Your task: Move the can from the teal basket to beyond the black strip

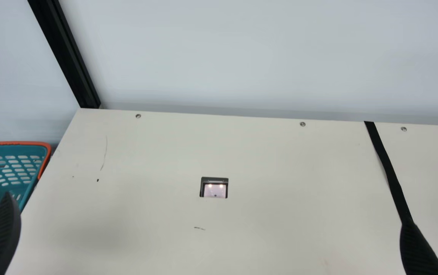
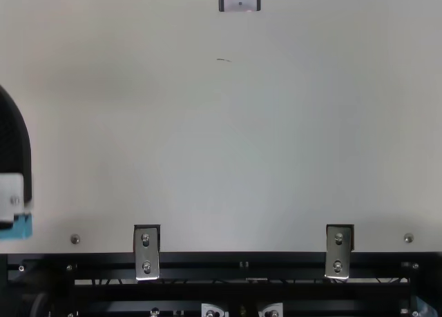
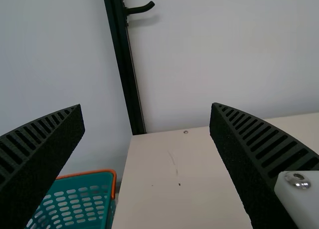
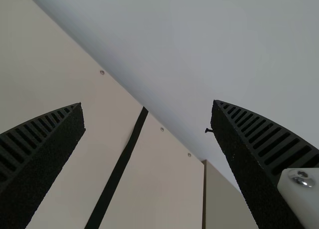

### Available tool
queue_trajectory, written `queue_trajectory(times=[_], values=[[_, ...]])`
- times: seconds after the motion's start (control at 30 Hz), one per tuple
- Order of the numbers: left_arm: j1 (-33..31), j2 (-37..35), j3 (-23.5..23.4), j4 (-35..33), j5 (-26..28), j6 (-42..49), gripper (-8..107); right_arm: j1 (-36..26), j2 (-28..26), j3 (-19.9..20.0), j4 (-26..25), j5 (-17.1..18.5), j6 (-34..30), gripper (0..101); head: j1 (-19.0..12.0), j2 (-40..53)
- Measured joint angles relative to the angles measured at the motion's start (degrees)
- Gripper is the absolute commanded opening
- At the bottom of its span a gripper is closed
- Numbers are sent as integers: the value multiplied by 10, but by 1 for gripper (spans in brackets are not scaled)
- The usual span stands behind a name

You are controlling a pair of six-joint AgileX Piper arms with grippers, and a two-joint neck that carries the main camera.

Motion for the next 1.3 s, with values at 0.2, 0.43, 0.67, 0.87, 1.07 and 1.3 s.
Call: queue_trajectory(times=[0.2,0.43,0.67,0.87,1.07,1.3], values=[[-17,-85,-27,20,128,-27,90,40,-72,-2,-61,80,55,101,0,0],[-24,-108,-69,21,271,-32,90,111,-136,-6,-138,184,103,101,0,0],[-24,-108,-69,21,303,-32,90,118,-137,-6,-146,189,103,101,0,0],[-24,-108,-69,21,303,-32,90,137,-122,-5,-142,183,149,101,0,0],[-24,-108,-69,21,303,-32,90,140,-116,11,-85,161,236,101,0,0],[-24,-108,-69,21,303,-32,90,125,-124,40,-8,133,368,101,0,0]])
